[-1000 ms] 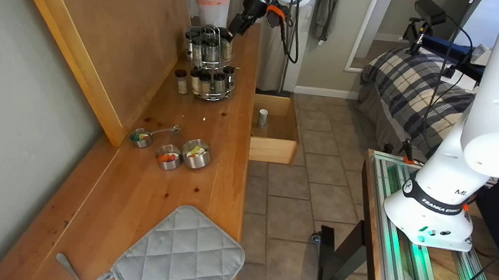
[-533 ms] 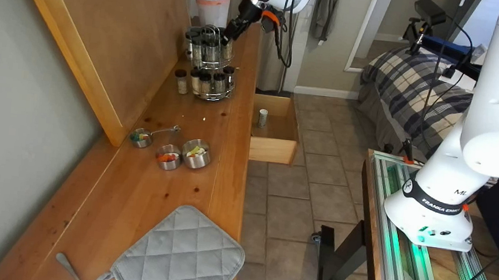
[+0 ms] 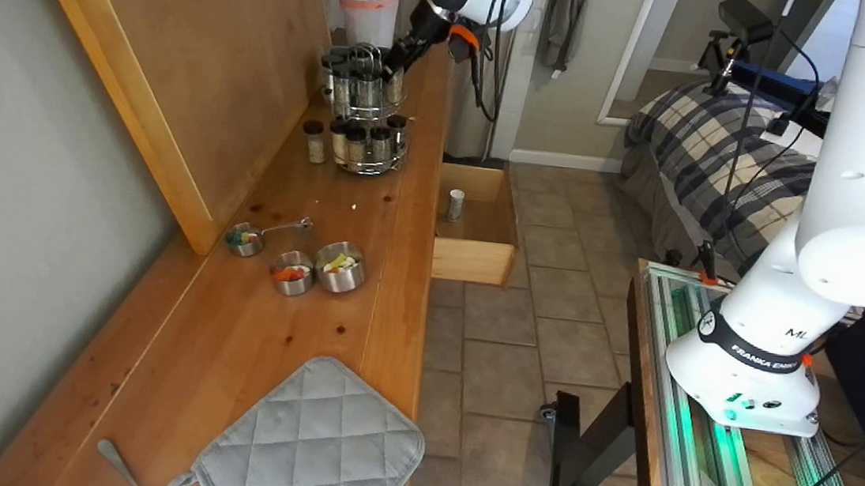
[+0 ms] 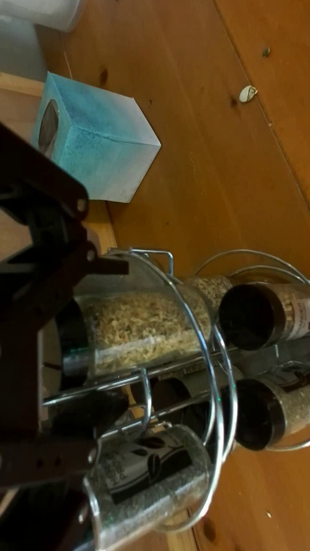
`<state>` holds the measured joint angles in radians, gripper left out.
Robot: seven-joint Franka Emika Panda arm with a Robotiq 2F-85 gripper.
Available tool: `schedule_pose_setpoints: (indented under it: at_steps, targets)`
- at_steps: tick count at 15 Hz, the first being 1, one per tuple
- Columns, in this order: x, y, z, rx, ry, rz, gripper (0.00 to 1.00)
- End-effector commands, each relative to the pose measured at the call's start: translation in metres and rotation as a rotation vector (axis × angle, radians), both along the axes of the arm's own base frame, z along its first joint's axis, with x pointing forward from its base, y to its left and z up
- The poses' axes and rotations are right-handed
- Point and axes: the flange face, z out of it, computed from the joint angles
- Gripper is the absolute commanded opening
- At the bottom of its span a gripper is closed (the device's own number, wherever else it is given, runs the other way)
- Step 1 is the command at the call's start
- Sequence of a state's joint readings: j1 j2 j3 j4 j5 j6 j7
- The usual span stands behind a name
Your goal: Remove one container from the salt rack and put it on the table
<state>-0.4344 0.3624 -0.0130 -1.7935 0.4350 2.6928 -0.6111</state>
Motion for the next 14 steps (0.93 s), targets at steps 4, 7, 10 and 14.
schedule_pose_setpoints:
  at_steps: [4,7,10,14]
  targets:
    - [0.0085,-0.0043,-0.0021,0.014,-0.052,0.023,0.64]
    - [0.0088,-0.0040,-0.0036,0.014,-0.055,0.031,0.60]
    - [0.0082,-0.0043,-0.0034,0.008,-0.057,0.037,0.50]
    - [0.0041,-0.0049,0.0035,0.002,-0.060,0.038,0.24]
